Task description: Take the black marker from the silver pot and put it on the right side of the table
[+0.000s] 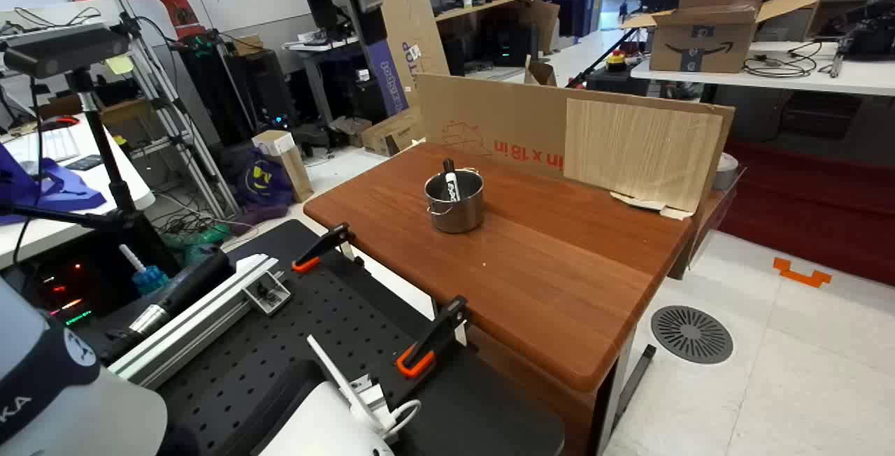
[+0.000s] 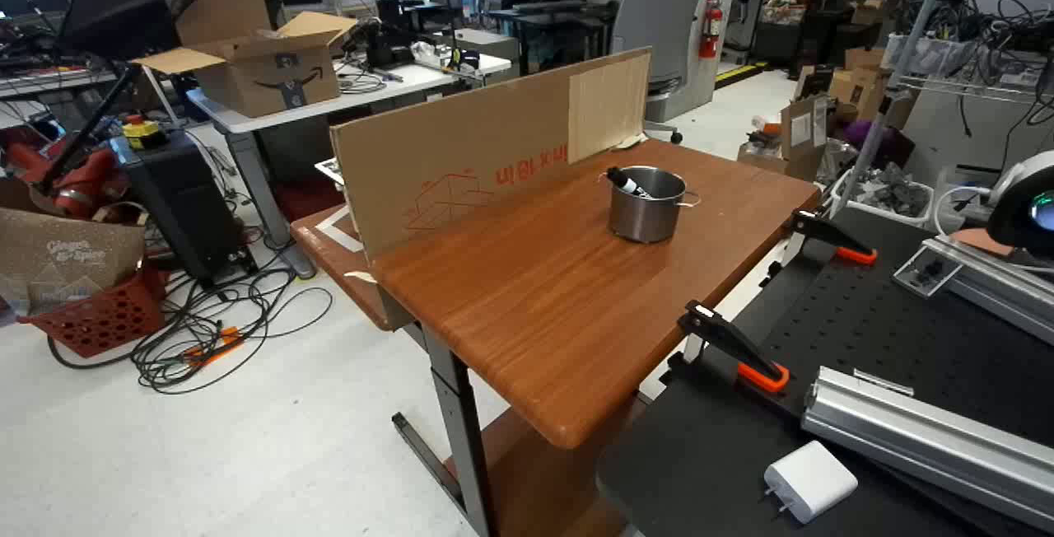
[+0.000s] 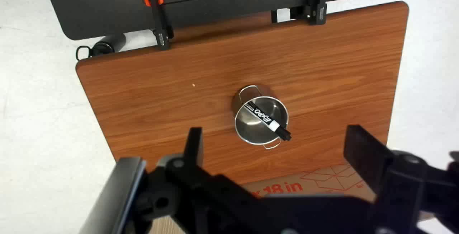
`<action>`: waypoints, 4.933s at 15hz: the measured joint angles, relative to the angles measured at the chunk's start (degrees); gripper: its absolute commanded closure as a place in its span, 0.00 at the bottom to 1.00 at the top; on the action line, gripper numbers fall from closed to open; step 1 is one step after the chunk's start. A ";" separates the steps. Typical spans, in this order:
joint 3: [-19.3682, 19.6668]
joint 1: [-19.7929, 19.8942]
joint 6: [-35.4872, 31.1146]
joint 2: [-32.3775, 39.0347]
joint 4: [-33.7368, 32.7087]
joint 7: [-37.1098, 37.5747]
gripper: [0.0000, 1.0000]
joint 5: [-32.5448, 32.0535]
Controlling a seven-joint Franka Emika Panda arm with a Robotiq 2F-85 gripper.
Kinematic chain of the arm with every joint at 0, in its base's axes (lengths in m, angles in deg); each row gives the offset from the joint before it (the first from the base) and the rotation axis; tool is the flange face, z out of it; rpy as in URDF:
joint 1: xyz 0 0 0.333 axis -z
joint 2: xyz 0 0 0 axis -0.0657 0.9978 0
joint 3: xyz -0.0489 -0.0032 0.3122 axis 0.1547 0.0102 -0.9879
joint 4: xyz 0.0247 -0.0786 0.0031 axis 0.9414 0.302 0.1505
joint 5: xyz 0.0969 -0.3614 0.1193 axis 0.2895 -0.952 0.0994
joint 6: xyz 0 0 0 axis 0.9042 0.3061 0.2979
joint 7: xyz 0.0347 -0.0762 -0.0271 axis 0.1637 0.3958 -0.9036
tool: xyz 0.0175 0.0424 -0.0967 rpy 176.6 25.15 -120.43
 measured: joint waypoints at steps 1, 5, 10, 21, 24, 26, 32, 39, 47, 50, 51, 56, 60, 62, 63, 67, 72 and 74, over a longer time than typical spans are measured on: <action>0.00 0.00 0.00 0.00 -0.07 0.00 0.00 0.00; 0.00 0.00 0.00 0.00 -0.15 0.00 0.00 0.00; 0.00 0.00 0.00 0.00 -0.15 0.00 0.00 0.00; 0.00 0.00 0.00 0.00 -0.15 0.00 0.00 0.00; 0.00 0.00 0.00 0.00 -0.15 0.00 0.00 0.00; 0.00 0.00 0.00 0.00 -0.15 0.00 0.00 0.00; 0.00 0.00 0.00 0.00 -0.15 0.00 0.00 0.00; 0.00 0.00 0.00 0.00 -0.13 0.00 0.00 0.00; -1.88 -0.95 -1.47 3.65 -1.13 -4.36 0.00 -0.43; -3.60 -2.39 -3.19 8.66 -3.29 -5.79 0.00 -1.37; -4.31 -2.62 -3.59 10.83 -4.38 -6.13 0.00 -2.36; -6.72 -3.02 -6.16 22.11 -10.53 -9.43 0.00 -8.72; -7.86 -3.09 -12.90 29.97 -13.69 -12.42 0.00 -15.39; -8.36 -3.25 -18.46 33.29 -14.06 -13.18 0.00 -18.42; -8.54 -3.42 -21.42 34.77 -14.01 -13.81 0.00 -19.38; -8.70 -4.62 -31.93 39.79 -13.33 -20.81 0.00 -18.66; -9.84 -5.73 -39.91 44.13 -11.62 -38.00 0.00 -5.27; -11.49 -5.75 -40.04 45.22 -11.82 -45.56 0.00 2.17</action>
